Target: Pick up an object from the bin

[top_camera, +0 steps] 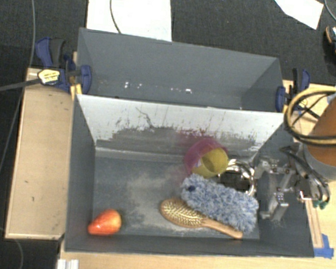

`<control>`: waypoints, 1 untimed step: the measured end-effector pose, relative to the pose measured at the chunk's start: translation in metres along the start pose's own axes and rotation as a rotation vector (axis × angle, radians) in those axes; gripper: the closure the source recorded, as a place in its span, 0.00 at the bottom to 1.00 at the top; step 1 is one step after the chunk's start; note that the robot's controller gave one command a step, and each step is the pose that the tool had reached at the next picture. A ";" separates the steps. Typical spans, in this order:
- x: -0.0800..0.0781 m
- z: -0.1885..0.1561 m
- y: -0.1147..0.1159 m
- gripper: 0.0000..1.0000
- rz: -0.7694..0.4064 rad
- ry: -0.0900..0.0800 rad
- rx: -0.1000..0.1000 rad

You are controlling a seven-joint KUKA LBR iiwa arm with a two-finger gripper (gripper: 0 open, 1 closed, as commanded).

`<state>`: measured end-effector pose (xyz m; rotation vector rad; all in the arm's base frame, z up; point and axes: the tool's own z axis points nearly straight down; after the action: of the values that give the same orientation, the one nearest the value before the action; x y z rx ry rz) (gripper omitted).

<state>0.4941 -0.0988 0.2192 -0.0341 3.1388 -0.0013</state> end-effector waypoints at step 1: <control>0.000 0.000 0.000 0.00 0.000 0.000 0.000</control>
Offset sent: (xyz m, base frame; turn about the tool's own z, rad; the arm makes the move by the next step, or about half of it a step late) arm -0.0081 -0.0126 -0.0151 -0.1022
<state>0.4941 -0.0989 0.2192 -0.0344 3.1388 -0.0012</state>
